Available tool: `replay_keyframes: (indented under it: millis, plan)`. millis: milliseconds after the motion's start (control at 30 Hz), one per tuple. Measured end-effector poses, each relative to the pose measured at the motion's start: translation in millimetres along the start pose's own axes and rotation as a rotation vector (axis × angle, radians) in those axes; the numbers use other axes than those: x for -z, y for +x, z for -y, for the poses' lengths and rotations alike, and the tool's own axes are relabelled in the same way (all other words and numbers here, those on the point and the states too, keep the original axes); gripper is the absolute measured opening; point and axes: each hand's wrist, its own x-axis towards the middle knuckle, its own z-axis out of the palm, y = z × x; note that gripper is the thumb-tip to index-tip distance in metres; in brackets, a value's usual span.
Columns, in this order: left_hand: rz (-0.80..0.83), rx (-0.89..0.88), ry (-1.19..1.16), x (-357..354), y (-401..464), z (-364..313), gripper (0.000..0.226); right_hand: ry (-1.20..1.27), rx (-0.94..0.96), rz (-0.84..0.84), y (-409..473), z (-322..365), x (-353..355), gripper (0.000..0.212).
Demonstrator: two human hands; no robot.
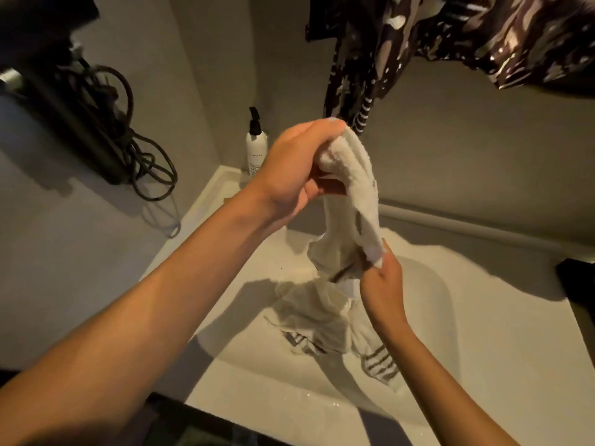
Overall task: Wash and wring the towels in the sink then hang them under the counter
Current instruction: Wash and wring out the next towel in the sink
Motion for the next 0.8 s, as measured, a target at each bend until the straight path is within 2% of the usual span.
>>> replay_keyframes:
  millis: [67,133,233,333,433,533,567,633,700,800]
  plan:
    - [-0.025,0.055,0.069,24.5,-0.8,20.8,0.035,0.132,-0.055,-0.05,6.6,13.5,10.7,0.03]
    - [-0.123,0.146,0.218,52.3,-0.6,57.8,0.026,0.293,-0.16,-0.045,15.2,27.2,15.7,0.034]
    - [-0.24,0.399,0.325,84.2,-11.2,126.3,0.016,0.485,-0.263,0.006,26.5,47.8,15.1,0.037]
    - [-0.325,0.686,0.08,86.8,-33.4,189.0,0.024,0.56,-0.268,0.136,26.0,66.4,11.5,0.038]
    - [-0.352,0.974,-0.247,67.8,-56.4,231.6,0.061,0.686,-0.312,0.194,24.9,83.8,12.6,0.037]
    - [-0.265,1.06,-0.61,42.9,-69.6,253.5,0.09,0.823,-0.345,0.252,23.1,98.9,26.4,0.033]
    - [-0.235,1.029,-0.722,35.5,-69.5,252.4,0.091,0.802,-0.331,0.277,21.9,100.8,32.4,0.033]
    - [-0.208,0.924,-0.831,26.0,-62.3,238.3,0.074,0.628,-0.289,0.328,19.0,101.9,38.5,0.038]
    - [-0.183,0.844,-0.834,25.0,-52.2,224.4,0.068,0.359,-0.273,0.363,22.6,86.6,41.1,0.03]
    - [-0.135,0.799,-0.758,26.5,-42.1,207.9,0.071,-0.117,-0.223,0.355,29.0,53.4,38.7,0.027]
